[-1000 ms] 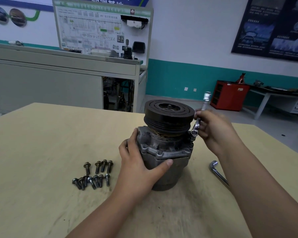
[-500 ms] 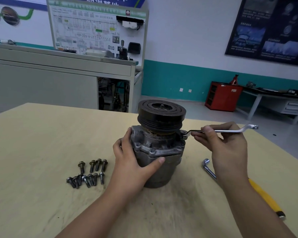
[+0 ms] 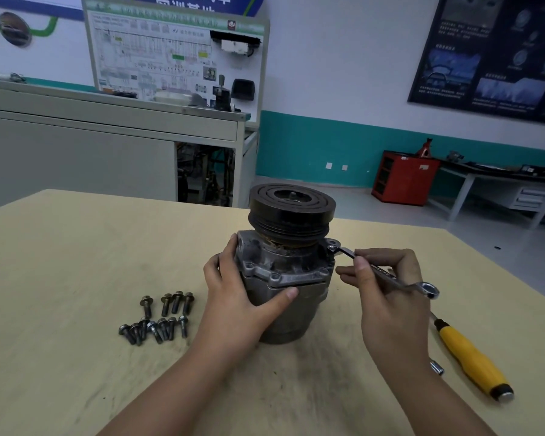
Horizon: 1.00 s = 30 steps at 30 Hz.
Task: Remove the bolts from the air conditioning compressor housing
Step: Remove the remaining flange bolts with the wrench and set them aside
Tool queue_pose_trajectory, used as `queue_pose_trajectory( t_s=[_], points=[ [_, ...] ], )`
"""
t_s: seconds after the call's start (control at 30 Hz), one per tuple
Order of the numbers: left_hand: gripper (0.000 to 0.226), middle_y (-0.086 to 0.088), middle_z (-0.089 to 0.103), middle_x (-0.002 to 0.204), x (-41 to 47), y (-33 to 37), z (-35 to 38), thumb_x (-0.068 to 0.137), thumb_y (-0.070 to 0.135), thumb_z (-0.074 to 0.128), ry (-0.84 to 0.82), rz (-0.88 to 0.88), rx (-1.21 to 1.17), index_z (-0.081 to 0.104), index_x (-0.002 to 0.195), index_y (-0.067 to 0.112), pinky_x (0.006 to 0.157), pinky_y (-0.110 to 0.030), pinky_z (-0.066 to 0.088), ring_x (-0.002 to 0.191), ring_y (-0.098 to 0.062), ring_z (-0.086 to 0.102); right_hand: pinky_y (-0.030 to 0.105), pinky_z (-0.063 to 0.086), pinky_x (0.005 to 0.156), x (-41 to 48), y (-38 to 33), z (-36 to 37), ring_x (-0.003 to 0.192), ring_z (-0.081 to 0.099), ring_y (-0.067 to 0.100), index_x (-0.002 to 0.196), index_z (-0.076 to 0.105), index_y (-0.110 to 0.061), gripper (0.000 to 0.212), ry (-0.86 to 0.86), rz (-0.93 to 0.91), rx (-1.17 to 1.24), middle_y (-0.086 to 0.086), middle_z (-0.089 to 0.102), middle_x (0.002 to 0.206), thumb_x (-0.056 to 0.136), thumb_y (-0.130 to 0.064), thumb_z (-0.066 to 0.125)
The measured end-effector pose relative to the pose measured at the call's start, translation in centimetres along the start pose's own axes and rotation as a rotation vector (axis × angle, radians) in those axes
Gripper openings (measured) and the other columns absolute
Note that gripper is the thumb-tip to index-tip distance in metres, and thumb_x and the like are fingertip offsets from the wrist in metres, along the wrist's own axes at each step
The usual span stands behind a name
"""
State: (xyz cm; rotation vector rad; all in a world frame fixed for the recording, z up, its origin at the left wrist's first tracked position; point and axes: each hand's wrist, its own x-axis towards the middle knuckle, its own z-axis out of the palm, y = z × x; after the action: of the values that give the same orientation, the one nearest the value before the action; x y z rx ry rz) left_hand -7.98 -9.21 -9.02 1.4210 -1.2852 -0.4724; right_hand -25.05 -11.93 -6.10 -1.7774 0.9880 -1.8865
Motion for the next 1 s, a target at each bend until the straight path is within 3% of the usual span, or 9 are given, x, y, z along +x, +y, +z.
queue_pose_trajectory(
  t_s=[0.13, 0.33, 0.47, 0.57, 0.67, 0.77, 0.87, 1.0],
  points=[
    [0.123, 0.022, 0.013, 0.135, 0.1, -0.1, 0.0, 0.043, 0.078, 0.056, 0.001, -0.003, 0.004, 0.002, 0.148, 0.040, 0.099, -0.014, 0.023, 0.113, 0.011, 0.024, 0.027, 0.058, 0.067, 0.5, 0.2, -0.1, 0.073, 0.072, 0.017, 0.087, 0.055, -0.019, 0.013, 0.024, 0.148, 0.137, -0.002, 0.068, 0.088, 0.092, -0.007, 0.056],
    [0.115, 0.020, 0.013, 0.136, 0.1, -0.4, 0.0, 0.057, 0.065, 0.067, -0.001, 0.018, 0.026, 0.001, 0.148, 0.039, 0.099, -0.014, 0.023, 0.113, 0.010, 0.024, 0.022, 0.055, 0.056, 2.9, 0.3, -0.7, 0.063, 0.071, 0.023, 0.098, 0.045, -0.014, 0.014, 0.098, 0.417, 0.408, 0.007, 0.070, 0.082, 0.095, -0.001, 0.049],
    [0.113, 0.019, 0.012, 0.137, 0.1, -0.4, 0.1, 0.060, 0.061, 0.069, -0.002, 0.023, 0.030, 0.000, 0.148, 0.040, 0.100, -0.014, 0.023, 0.114, 0.008, 0.025, 0.020, 0.053, 0.053, 4.3, 1.3, -0.5, 0.060, 0.068, 0.014, 0.114, 0.043, -0.010, 0.020, 0.097, 0.516, 0.403, 0.008, 0.069, 0.083, 0.097, -0.003, 0.048],
    [0.114, 0.019, 0.012, 0.138, 0.1, -0.4, 0.1, 0.059, 0.062, 0.068, -0.002, 0.024, 0.024, 0.001, 0.148, 0.040, 0.100, -0.015, 0.024, 0.116, 0.007, 0.026, 0.021, 0.049, 0.060, 5.6, 2.2, 0.0, 0.057, 0.053, 0.012, 0.115, 0.045, -0.011, 0.019, 0.077, 0.561, 0.330, 0.006, 0.069, 0.082, 0.097, -0.006, 0.049],
    [0.114, 0.020, 0.012, 0.137, 0.1, -0.4, 0.1, 0.057, 0.063, 0.068, -0.002, 0.020, 0.016, 0.001, 0.147, 0.041, 0.100, -0.015, 0.024, 0.117, 0.006, 0.027, 0.023, 0.044, 0.064, 6.7, 2.5, 0.8, 0.056, 0.038, 0.013, 0.099, 0.054, -0.010, 0.006, -0.012, 0.618, 0.245, 0.005, 0.069, 0.082, 0.097, -0.008, 0.048],
    [0.115, 0.023, 0.012, 0.133, 0.1, -0.4, 0.0, 0.054, 0.067, 0.065, -0.002, 0.016, 0.016, 0.001, 0.146, 0.043, 0.099, -0.015, 0.024, 0.116, 0.007, 0.026, 0.023, 0.043, 0.063, 7.4, 2.8, 1.5, 0.056, 0.036, 0.013, 0.077, 0.062, -0.010, 0.025, -0.104, 0.663, 0.220, 0.004, 0.069, 0.084, 0.097, -0.007, 0.048],
    [0.119, 0.027, 0.011, 0.128, 0.0, -0.3, 0.0, 0.048, 0.074, 0.060, 0.002, 0.014, 0.017, 0.001, 0.146, 0.043, 0.098, -0.014, 0.024, 0.115, 0.009, 0.025, 0.026, 0.042, 0.068, 8.4, 2.6, 2.2, 0.059, 0.042, 0.011, 0.077, 0.065, -0.009, 0.023, -0.177, 0.667, 0.130, 0.005, 0.071, 0.085, 0.095, -0.009, 0.051],
    [0.115, 0.026, 0.012, 0.128, 0.1, -0.4, 0.2, 0.052, 0.068, 0.064, 0.008, 0.026, 0.015, 0.002, 0.146, 0.042, 0.098, -0.012, 0.024, 0.113, 0.011, 0.025, 0.024, 0.036, 0.060, 9.2, 2.3, 2.8, 0.041, 0.047, 0.001, 0.069, 0.062, -0.012, 0.021, -0.283, 0.682, 0.040, -0.011, 0.059, 0.047, 0.089, -0.006, 0.056]
  ],
)
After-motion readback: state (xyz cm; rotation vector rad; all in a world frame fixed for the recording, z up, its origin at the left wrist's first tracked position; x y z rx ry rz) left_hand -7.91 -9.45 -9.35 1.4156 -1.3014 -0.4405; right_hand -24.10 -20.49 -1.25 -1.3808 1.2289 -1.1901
